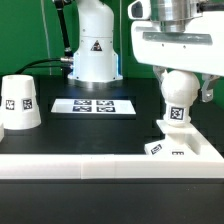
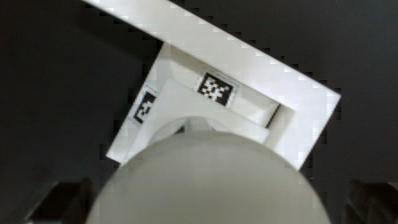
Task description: Assemble lamp
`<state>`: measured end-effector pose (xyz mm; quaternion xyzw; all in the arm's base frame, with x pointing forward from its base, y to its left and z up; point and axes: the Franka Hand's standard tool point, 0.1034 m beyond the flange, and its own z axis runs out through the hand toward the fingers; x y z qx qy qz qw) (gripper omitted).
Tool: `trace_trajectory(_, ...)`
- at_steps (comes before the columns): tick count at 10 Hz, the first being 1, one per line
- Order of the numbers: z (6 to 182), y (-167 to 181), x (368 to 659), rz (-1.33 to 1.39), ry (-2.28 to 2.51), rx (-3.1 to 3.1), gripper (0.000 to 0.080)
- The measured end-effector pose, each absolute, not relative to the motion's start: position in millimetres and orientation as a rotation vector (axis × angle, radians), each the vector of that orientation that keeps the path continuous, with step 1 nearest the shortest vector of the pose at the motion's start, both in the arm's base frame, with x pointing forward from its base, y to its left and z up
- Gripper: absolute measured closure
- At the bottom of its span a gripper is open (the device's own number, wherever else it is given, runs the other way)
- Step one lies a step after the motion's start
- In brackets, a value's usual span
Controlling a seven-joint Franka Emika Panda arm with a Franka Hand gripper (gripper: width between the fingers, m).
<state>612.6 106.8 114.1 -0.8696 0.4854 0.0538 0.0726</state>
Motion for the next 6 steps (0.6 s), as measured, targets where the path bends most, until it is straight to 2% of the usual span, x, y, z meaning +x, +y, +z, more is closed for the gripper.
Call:
trace_trajectory(4,113.2,105.9,612.7,0.131,1.106,-2.769,0.01)
trace_trajectory(6,112.7,99.4,618.2,0.015,0.581,-2.952,0.01)
